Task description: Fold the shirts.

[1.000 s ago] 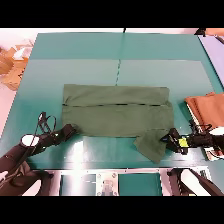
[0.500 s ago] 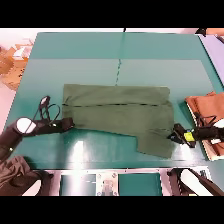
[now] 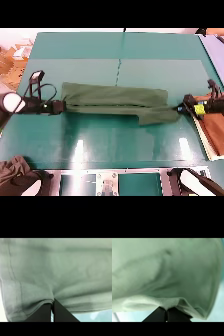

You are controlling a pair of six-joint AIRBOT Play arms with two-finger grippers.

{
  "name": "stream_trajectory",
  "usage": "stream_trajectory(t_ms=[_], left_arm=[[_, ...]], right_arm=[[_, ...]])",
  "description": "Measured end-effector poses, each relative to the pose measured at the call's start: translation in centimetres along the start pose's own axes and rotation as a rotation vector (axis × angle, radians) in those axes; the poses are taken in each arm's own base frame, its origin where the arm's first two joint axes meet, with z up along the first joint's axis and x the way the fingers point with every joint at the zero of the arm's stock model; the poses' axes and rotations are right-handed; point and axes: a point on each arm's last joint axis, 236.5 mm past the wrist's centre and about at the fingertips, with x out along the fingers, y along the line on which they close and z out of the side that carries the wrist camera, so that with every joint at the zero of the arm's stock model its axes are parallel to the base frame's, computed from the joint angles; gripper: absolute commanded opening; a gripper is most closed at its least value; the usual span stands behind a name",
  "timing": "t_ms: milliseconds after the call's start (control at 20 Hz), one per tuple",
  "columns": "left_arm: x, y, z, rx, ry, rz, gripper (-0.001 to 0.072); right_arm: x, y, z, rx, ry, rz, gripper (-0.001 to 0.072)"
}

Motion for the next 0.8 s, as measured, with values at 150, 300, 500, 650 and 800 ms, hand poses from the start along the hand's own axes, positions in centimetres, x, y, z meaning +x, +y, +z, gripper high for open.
stream_trajectory(t_ms=[150,300,500,650,800], left_arm=[[1.6,-0.1,3.8,0.045,-0.003,0.013,0.0027],[4.5,-0.2,8.0,0.09,-0.004,0.02,0.0028],[9.8,0.6,11.7,0.124,0.009,0.031,0.0564],[11.8,1.1,13.6,0.141,0.0,0.04,0.0563],[10.1,3.4,16.2,0.154,-0.003,0.091,0.0563]], right_arm=[[0.9,2.7,3.6,-0.041,-0.042,0.025,0.002],[3.1,3.9,6.6,-0.041,-0.036,0.033,0.002],[7.4,3.0,9.8,0.0,-0.031,0.026,0.0232],[8.9,2.6,11.9,0.016,-0.059,0.042,0.0466],[6.9,2.1,14.3,-0.047,-0.089,0.06,0.0614]])
